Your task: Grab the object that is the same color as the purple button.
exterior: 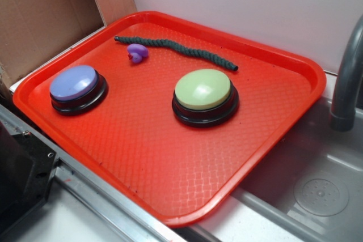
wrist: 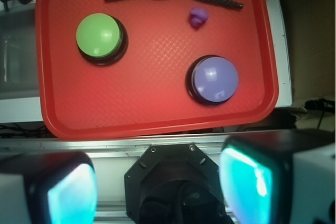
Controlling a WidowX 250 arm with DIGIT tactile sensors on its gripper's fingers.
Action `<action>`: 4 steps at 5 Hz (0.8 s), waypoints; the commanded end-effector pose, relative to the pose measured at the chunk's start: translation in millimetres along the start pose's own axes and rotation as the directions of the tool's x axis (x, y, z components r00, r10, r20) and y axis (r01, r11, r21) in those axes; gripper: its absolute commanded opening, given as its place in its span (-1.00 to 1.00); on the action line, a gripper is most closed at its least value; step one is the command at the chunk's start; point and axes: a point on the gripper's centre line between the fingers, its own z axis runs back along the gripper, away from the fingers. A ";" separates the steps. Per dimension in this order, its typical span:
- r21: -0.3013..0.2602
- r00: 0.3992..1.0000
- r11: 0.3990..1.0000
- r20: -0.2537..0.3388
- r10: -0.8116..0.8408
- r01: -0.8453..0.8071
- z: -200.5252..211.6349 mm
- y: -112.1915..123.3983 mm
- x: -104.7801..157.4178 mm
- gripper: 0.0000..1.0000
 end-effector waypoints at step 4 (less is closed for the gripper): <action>-0.037 0.954 0.959 0.103 0.282 -0.280 -56.0 25.8 52.4 1.00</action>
